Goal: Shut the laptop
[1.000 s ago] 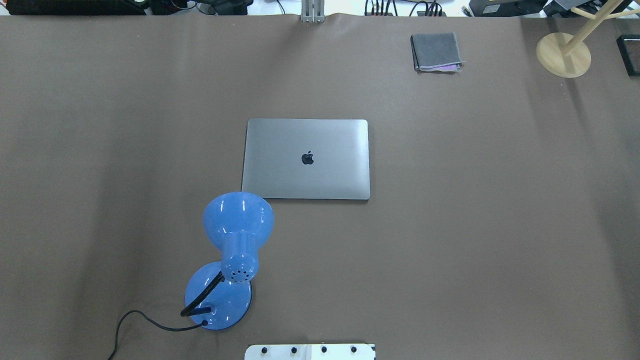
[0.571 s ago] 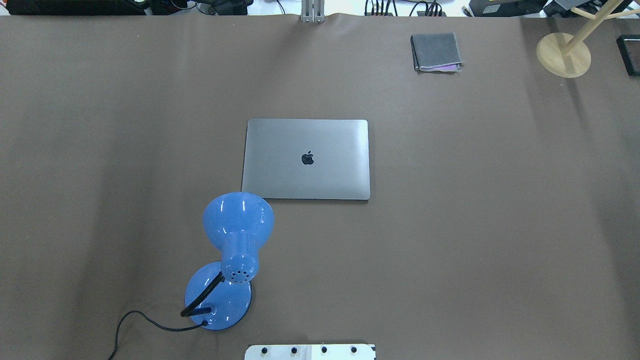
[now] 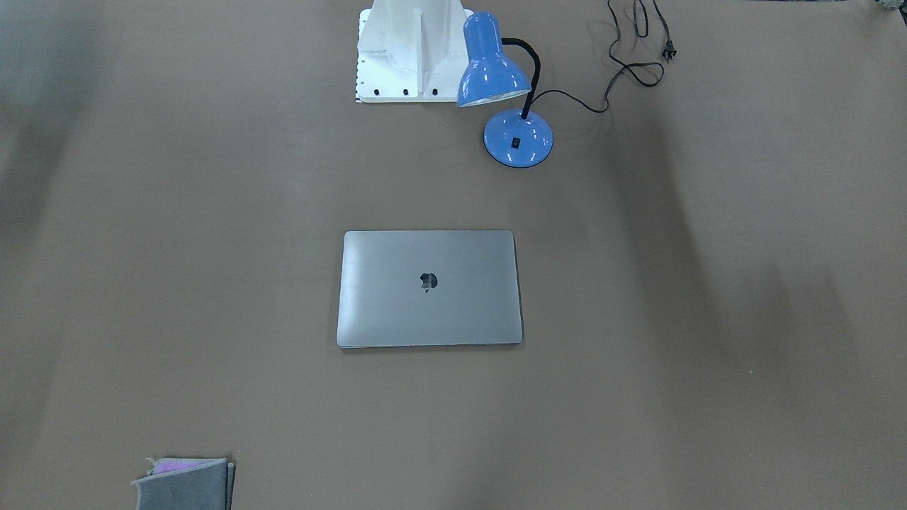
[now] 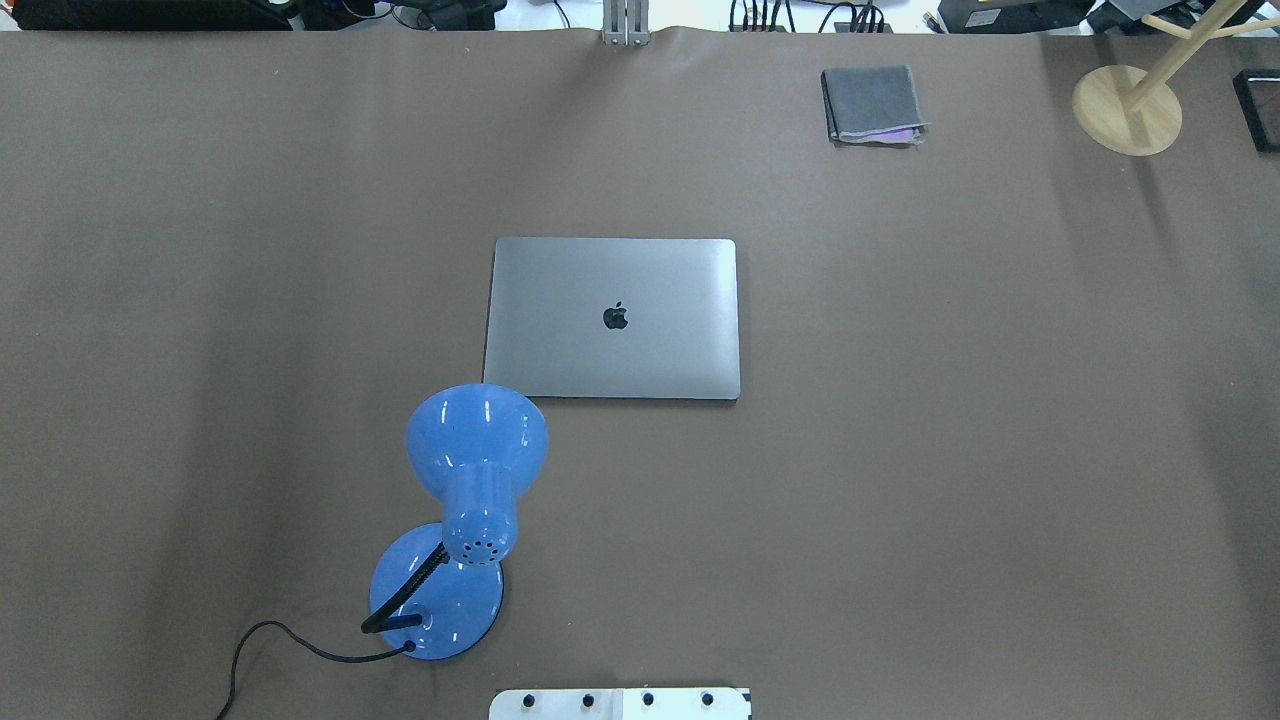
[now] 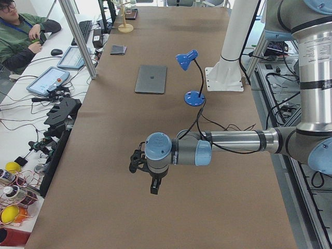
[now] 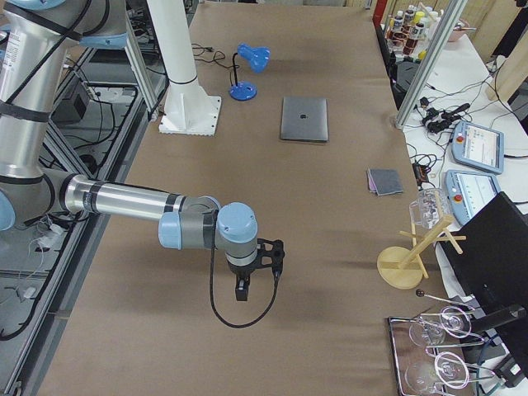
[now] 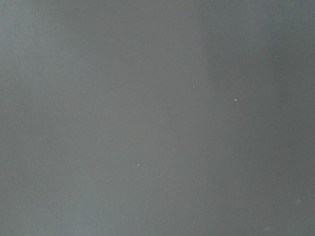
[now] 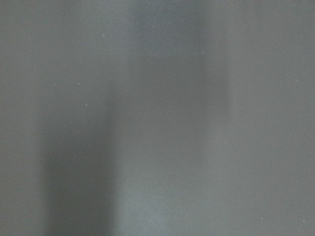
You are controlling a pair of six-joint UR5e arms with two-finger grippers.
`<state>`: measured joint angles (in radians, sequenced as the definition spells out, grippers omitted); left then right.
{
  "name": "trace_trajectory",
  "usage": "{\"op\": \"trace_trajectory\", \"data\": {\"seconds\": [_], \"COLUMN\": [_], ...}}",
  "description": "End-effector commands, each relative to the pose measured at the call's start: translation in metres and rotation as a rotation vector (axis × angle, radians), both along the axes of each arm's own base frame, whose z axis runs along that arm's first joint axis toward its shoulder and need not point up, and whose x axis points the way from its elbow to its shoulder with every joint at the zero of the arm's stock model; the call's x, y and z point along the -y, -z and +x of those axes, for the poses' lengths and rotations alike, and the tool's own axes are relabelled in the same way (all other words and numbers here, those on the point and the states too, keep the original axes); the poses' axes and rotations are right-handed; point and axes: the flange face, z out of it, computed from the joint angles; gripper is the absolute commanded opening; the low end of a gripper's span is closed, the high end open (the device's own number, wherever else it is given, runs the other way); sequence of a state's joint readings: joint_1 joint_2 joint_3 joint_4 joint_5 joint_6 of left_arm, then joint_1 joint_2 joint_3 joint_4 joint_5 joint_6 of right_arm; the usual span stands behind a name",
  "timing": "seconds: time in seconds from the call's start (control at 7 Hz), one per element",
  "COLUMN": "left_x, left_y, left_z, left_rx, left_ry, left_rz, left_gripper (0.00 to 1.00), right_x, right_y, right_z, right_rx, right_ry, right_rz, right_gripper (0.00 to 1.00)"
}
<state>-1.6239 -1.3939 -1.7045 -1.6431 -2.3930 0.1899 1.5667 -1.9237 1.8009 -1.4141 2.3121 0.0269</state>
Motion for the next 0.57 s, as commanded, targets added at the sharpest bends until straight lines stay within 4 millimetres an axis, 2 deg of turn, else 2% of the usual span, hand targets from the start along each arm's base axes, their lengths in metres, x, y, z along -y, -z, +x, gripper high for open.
{"op": "trace_trajectory", "data": {"seconds": [0.0,0.14,0.43], "left_x": [-0.0095,-0.0165,-0.0184], "left_y": [-0.0046,-0.0093,-0.0103], "left_z": [0.0003,0.0007,0.0008], "left_rx": [0.002,0.002,0.002], "left_ry": [0.001,0.002,0.003], "left_rz": [0.037,0.045,0.048], "left_gripper": [0.98,0.98,0.98], "right_x": [-0.0049,-0.0066,-0.0067], "right_y": [-0.0045,-0.0055,-0.0057], "right_z": [-0.0001,0.0004,-0.0001], "right_rx": [0.0,0.0,0.0], "right_ry": [0.001,0.0,0.001], "right_rz": [-0.01,-0.013,-0.015], "right_gripper": [1.0,1.0,1.0]}}
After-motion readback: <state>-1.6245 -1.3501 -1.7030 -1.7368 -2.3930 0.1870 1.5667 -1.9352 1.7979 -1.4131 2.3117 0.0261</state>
